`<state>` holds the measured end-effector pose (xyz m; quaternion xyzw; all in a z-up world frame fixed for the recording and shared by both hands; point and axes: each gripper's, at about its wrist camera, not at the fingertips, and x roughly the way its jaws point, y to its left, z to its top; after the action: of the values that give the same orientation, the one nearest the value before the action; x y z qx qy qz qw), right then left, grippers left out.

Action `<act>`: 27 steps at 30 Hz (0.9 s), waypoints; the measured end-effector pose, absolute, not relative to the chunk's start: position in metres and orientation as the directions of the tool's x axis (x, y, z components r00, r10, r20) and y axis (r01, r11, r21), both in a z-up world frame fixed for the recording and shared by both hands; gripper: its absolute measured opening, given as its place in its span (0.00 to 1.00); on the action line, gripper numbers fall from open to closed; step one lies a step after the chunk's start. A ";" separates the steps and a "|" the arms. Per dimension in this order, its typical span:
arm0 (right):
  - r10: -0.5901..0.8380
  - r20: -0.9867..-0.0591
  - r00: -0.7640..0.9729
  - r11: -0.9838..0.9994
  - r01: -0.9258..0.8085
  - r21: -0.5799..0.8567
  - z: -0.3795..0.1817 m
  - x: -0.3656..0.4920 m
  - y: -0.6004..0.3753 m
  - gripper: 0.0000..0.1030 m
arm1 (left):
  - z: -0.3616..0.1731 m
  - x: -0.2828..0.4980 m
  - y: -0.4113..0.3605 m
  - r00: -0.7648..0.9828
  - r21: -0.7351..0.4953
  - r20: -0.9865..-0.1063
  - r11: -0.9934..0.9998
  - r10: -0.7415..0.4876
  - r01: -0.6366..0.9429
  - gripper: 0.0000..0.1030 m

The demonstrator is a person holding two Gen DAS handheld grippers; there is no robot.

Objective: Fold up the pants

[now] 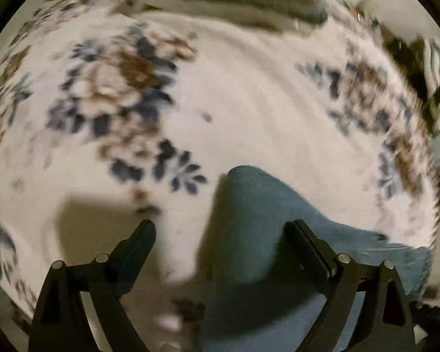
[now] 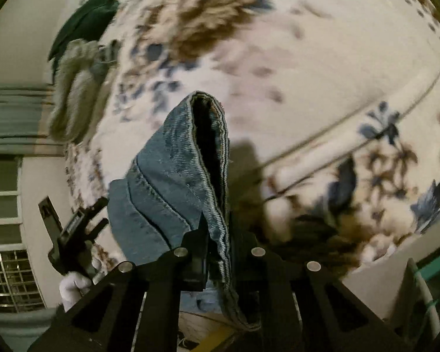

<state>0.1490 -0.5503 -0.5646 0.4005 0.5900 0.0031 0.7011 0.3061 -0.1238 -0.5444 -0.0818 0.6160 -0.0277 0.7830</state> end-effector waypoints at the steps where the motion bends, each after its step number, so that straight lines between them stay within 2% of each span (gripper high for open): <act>1: 0.464 -0.835 0.295 0.689 0.472 0.549 -0.573 0.150 -0.553 0.12 | -0.553 0.311 -0.122 0.218 -0.160 -0.966 0.985 -0.142 -0.067 1.00; 4: 0.458 -0.857 0.235 0.689 0.515 0.509 -0.605 0.158 -0.558 0.18 | -0.562 0.316 -0.110 0.186 -0.238 -0.958 0.965 -0.216 -0.106 1.00; 5: 0.461 -0.862 0.209 0.696 0.518 0.498 -0.611 0.163 -0.557 0.30 | -0.557 0.313 -0.109 0.190 -0.238 -0.958 0.966 -0.216 -0.101 1.00; 7: 0.463 -0.866 0.188 0.705 0.513 0.489 -0.612 0.165 -0.556 0.38 | -0.542 0.305 -0.105 0.212 -0.246 -0.952 0.965 -0.222 -0.092 1.00; 9: 0.472 -0.854 0.218 0.697 0.501 0.513 -0.599 0.161 -0.556 0.54 | -0.522 0.289 -0.100 0.239 -0.254 -0.944 0.962 -0.226 -0.094 1.00; 10: 0.472 -0.851 0.230 0.693 0.500 0.519 -0.592 0.157 -0.556 0.66 | -0.514 0.280 -0.098 0.251 -0.270 -0.938 0.958 -0.239 -0.095 1.00; 11: 0.474 -0.844 0.252 0.682 0.500 0.533 -0.583 0.148 -0.556 0.72 | -0.508 0.270 -0.096 0.257 -0.279 -0.934 0.955 -0.247 -0.096 1.00; 15: 0.531 -0.787 0.314 0.549 0.580 0.602 -0.570 0.105 -0.549 0.73 | -0.510 0.229 -0.098 0.228 -0.280 -0.941 0.953 -0.249 -0.113 1.00; 16: 0.552 -0.767 0.326 0.492 0.615 0.616 -0.573 0.094 -0.545 0.77 | -0.517 0.221 -0.100 0.207 -0.284 -0.944 0.951 -0.256 -0.119 1.00; 17: 0.574 -0.747 0.336 0.441 0.641 0.628 -0.578 0.082 -0.543 0.86 | -0.526 0.215 -0.103 0.181 -0.287 -0.948 0.950 -0.262 -0.126 1.00; 19: 0.617 -0.703 0.353 0.352 0.675 0.648 -0.594 0.070 -0.528 0.94 | -0.548 0.200 -0.109 0.126 -0.286 -0.955 0.944 -0.268 -0.162 1.00; 21: 0.626 -0.701 0.340 0.326 0.703 0.632 -0.610 0.068 -0.505 0.94 | -0.565 0.190 -0.116 0.092 -0.294 -0.955 0.941 -0.282 -0.166 1.00; 23: 0.623 -0.717 0.314 0.343 0.714 0.611 -0.627 0.072 -0.486 0.93 | -0.573 0.184 -0.115 0.101 -0.311 -0.949 0.937 -0.298 -0.159 1.00; 26: 0.490 -0.844 0.218 0.503 0.720 0.478 -0.641 0.078 -0.474 0.91 | -0.579 0.184 -0.107 0.100 -0.368 -0.929 0.917 -0.356 -0.154 1.00; 27: 0.477 -0.851 0.222 0.473 0.751 0.461 -0.649 0.073 -0.480 0.91 | -0.581 0.184 -0.104 0.094 -0.388 -0.921 0.908 -0.377 -0.157 1.00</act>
<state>0.0729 -0.4795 -0.6487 0.5006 0.6131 -0.1144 0.6003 0.1844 -0.1040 -0.5810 -0.1996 0.6687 -0.0775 0.7120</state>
